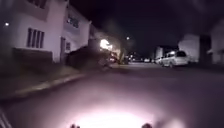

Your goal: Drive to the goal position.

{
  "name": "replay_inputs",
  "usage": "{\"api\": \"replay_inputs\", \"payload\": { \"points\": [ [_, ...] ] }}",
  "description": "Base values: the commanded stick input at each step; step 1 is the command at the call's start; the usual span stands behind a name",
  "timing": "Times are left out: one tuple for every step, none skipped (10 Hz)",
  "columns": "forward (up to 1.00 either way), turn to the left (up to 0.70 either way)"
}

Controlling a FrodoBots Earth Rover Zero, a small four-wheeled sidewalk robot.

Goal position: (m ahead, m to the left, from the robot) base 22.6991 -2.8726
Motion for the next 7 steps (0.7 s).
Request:
{"api": "replay_inputs", "payload": {
  "points": [
    [1.00,0.00],
    [1.00,0.00],
    [1.00,0.00],
    [1.00,0.00],
    [1.00,0.00],
    [1.00,0.00],
    [1.00,-0.30]
  ]
}}
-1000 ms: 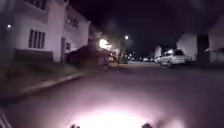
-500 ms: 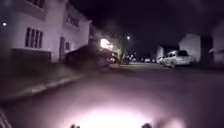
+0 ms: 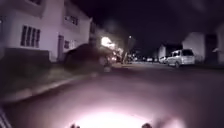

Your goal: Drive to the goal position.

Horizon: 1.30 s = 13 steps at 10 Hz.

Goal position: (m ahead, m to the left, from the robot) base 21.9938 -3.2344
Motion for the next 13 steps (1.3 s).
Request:
{"api": "replay_inputs", "payload": {
  "points": [
    [1.00,-0.40],
    [1.00,-0.40],
    [1.00,-0.40],
    [1.00,-0.40],
    [1.00,-0.40],
    [1.00,-0.40],
    [1.00,-0.40],
    [1.00,-0.30],
    [1.00,0.00],
    [1.00,0.00],
    [1.00,0.00],
    [1.00,0.00],
    [1.00,0.00]
  ]
}}
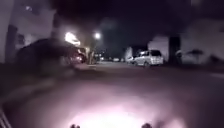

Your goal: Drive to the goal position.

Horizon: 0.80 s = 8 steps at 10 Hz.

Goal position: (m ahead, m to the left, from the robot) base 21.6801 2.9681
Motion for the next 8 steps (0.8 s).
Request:
{"api": "replay_inputs", "payload": {
  "points": [
    [1.00,0.00],
    [1.00,0.00],
    [1.00,0.00],
    [1.00,0.00],
    [1.00,0.00],
    [1.00,0.00],
    [1.00,0.00],
    [1.00,-0.07]
  ]
}}
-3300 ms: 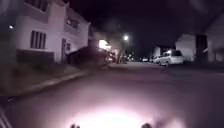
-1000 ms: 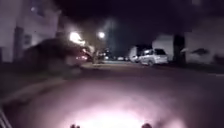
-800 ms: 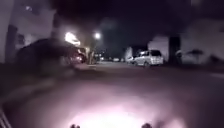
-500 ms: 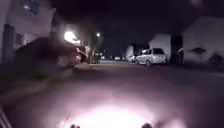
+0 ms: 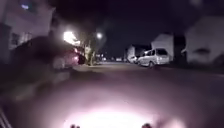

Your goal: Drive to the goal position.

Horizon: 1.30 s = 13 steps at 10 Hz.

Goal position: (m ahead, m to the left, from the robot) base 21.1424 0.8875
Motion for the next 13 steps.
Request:
{"api": "replay_inputs", "payload": {
  "points": [
    [1.00,-0.24],
    [1.00,-0.40],
    [1.00,-0.40],
    [1.00,-0.23],
    [1.00,-0.04],
    [1.00,0.00],
    [1.00,0.00],
    [1.00,0.00],
    [1.00,0.00],
    [1.00,0.00],
    [1.00,0.00],
    [1.00,0.00],
    [1.00,0.00]
  ]
}}
